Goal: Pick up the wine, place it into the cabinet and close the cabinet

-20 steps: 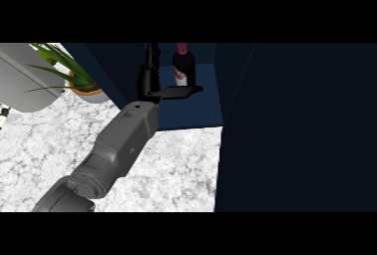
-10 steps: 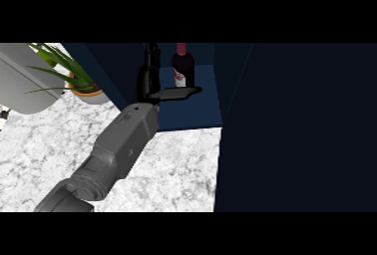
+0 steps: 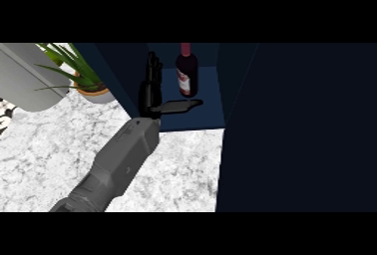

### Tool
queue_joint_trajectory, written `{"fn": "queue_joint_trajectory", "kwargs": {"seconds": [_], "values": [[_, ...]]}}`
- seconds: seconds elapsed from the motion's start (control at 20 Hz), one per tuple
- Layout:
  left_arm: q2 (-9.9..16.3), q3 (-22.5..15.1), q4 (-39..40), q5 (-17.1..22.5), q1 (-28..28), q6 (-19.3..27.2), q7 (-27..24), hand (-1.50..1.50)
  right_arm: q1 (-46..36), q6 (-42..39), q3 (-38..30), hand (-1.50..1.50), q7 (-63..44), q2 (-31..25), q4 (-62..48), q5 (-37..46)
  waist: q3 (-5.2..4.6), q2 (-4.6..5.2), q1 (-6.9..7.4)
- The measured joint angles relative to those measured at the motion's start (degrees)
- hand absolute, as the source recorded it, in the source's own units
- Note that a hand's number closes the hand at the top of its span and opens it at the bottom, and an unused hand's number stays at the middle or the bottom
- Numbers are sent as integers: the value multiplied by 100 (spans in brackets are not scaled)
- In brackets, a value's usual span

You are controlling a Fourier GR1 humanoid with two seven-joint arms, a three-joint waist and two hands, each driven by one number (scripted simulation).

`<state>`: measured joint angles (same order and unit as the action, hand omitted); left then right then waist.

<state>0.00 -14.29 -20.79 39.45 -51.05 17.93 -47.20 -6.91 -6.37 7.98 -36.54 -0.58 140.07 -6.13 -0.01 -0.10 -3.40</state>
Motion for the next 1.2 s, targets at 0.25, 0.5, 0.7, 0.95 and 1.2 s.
{"fn": "queue_joint_trajectory", "kwargs": {"seconds": [0.25, 0.5, 0.7, 0.95, 1.2], "values": [[0, -1144, -1435, 461, 897, 819, 232, -150, 57, 50, -19, -150, -20, -28, 39, 67, 1, -24, 154], [1, -2012, -2785, 452, 1629, 1686, 377, -150, 280, -4, -154, -150, 60, -124, 110, 79, 2, -23, 258], [56, -2400, -3878, 185, 2275, 2102, 579, -150, 285, -13, -234, -150, 116, -153, 112, 107, 3, -22, 332], [224, -2656, -5105, -162, 2966, 2467, 851, -150, 303, -10, -336, -150, 71, -179, 143, 85, 4, -17, 353], [425, -3081, -6230, -602, 3688, 3010, 1184, -150, 397, -100, -372, -150, 138, -194, 146, 57, 4, -16, 361]]}}
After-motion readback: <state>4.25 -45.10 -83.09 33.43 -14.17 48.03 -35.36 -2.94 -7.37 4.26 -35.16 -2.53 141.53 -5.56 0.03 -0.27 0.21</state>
